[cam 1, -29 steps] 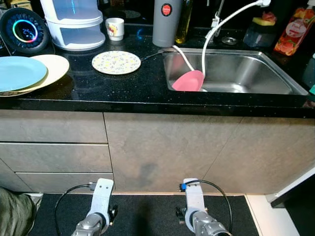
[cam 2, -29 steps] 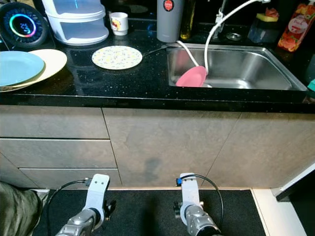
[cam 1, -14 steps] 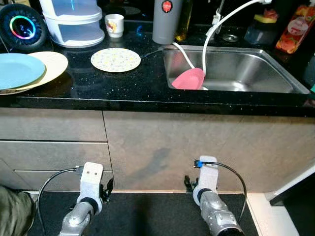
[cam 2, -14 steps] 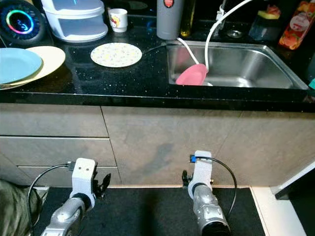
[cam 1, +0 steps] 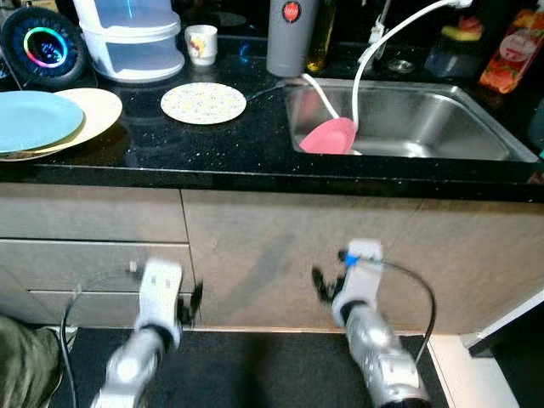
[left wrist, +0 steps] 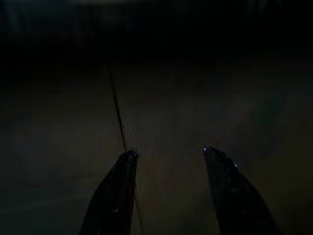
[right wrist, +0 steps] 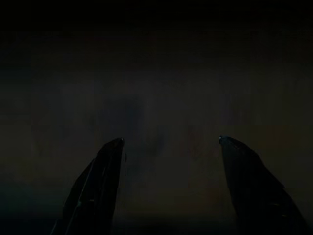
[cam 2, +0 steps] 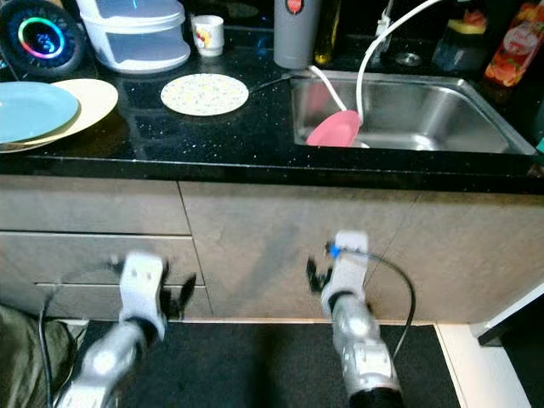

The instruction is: Kitchen organization

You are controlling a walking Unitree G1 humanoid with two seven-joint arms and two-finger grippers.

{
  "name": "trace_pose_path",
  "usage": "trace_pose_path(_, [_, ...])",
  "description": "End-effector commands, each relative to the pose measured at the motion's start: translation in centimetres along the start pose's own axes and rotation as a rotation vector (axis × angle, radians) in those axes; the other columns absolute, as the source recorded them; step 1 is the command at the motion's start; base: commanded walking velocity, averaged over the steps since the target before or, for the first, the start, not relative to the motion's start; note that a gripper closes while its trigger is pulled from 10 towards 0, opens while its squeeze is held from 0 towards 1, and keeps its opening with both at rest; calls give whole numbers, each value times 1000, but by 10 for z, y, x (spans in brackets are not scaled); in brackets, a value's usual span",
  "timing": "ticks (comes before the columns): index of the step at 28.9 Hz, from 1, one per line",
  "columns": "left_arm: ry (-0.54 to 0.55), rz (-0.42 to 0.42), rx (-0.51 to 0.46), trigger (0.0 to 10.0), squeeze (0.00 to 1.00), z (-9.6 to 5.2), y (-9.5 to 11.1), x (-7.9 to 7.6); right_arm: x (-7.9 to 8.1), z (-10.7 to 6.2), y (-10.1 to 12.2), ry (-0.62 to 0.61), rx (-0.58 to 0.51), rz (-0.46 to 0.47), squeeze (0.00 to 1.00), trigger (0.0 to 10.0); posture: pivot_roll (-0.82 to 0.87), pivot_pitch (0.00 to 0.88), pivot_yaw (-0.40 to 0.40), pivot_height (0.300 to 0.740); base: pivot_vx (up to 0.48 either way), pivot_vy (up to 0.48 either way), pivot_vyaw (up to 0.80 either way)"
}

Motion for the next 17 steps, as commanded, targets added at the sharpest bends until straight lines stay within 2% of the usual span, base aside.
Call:
trace_pose_path(1, [-22,-27,125,10000,0,-9,-27,-6,-5,-7,-36,-14,169,-54,0,10000,-4,159,-24,740,0,0,0])
trace_pose_path(2, [-48,-27,264,10000,0,-20,-57,-14,-9,-15,-68,-19,337,-109,0,10000,-7,156,-22,740,0,0,0])
trace_pose_path(3, [-48,-27,264,10000,0,-20,-57,-14,-9,-15,-68,-19,337,-109,0,10000,-7,156,-22,740,0,0,0])
trace_pose_path(5, [-78,9,331,10000,0,-28,-73,-19,-6,-21,-79,-3,390,-117,0,10000,-14,154,-18,740,0,0,0])
trace_pose_path(7, [-69,-16,318,10000,0,-24,-68,-17,0,-17,-70,10,350,-109,0,10000,-11,156,-20,740,0,0,0])
trace_pose_path(8, [-54,-18,276,10000,0,-16,-58,-12,2,-12,-60,2,313,-103,0,10000,-5,154,-18,740,0,0,0])
trace_pose_path(10, [-43,-18,245,10000,0,-11,-50,-9,2,-9,-54,-5,288,-98,0,10000,-4,149,-18,740,0,0,0])
trace_pose_path(12, [-7,-18,161,10000,0,2,-28,0,0,0,-29,-40,176,-81,0,10000,-2,142,-17,740,0,0,0])
trace_pose_path(14, [17,-37,118,10000,0,6,-17,4,0,4,-11,-49,89,-68,0,10000,0,140,-16,740,0,0,0])
trace_pose_path(15, [12,-56,153,10000,0,1,-26,1,1,3,-15,-38,107,-63,0,10000,-2,138,-16,740,0,0,0])
trace_pose_path(16, [12,-56,153,10000,0,1,-26,1,1,3,-15,-38,107,-63,0,10000,-2,138,-16,740,0,0,0])
trace_pose_path(17, [-5,-58,209,10000,0,-5,-40,-4,2,-1,-29,-24,173,-74,0,10000,-5,136,-15,740,0,0,0])
Point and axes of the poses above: a point about 5 cm out from each wrist's last joint towards the gripper, its own z axis pointing out of the wrist towards the gripper, its own y axis along the axis of the wrist's last joint, x = y × z, the point moved 3 cm from there along z, pointing out of the wrist towards the gripper, and after that the axes turned 7 degrees about z, right-handed, at the moved point
